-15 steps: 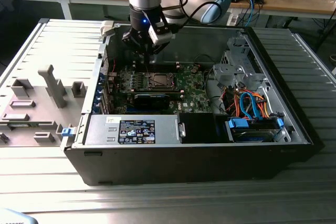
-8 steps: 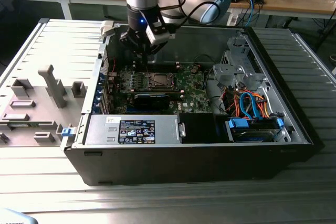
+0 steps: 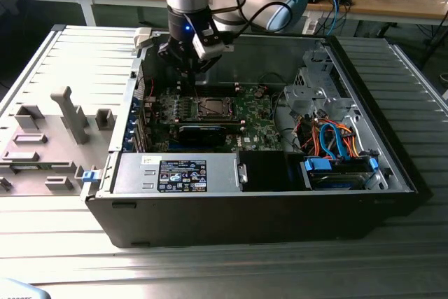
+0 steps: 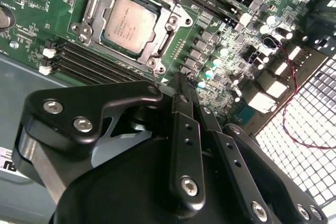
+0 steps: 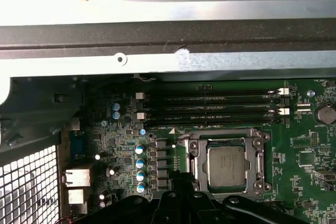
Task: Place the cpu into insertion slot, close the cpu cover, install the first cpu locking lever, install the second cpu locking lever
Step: 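Install the first cpu locking lever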
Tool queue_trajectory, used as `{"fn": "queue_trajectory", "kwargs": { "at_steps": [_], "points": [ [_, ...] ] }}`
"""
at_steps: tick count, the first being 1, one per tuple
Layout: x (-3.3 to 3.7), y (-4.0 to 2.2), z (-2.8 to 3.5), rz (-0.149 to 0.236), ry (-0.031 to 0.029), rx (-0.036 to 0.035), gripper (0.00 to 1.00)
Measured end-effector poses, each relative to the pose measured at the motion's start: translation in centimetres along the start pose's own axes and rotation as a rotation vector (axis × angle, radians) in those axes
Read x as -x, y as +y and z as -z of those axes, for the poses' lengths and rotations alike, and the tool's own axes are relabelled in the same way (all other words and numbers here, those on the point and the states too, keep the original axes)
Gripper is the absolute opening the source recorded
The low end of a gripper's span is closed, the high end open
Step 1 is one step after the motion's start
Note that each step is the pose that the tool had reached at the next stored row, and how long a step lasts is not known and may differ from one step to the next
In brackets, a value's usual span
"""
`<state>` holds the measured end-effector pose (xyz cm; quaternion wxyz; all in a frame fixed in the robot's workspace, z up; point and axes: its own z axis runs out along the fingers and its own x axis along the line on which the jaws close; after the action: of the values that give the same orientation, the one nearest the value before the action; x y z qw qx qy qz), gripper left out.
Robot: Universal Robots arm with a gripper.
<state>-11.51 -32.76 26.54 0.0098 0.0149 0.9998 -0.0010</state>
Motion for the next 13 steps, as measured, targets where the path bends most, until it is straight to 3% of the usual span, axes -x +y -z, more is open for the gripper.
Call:
{"fn": "queue_trajectory", "kwargs": {
  "at_steps": [6,7,10,13],
  "points": [
    [-0.31,0.03,-0.01,0.000,0.0000,0.0001,0.11],
    [-0.67,0.07,-0.02,0.000,0.0000,0.0003,0.11],
    [-1.21,0.57,-0.11,0.005,0.0000,0.0005,0.11],
    [-1.33,0.76,-0.22,0.026,-0.0002,0.0012,0.11]
  ]
}}
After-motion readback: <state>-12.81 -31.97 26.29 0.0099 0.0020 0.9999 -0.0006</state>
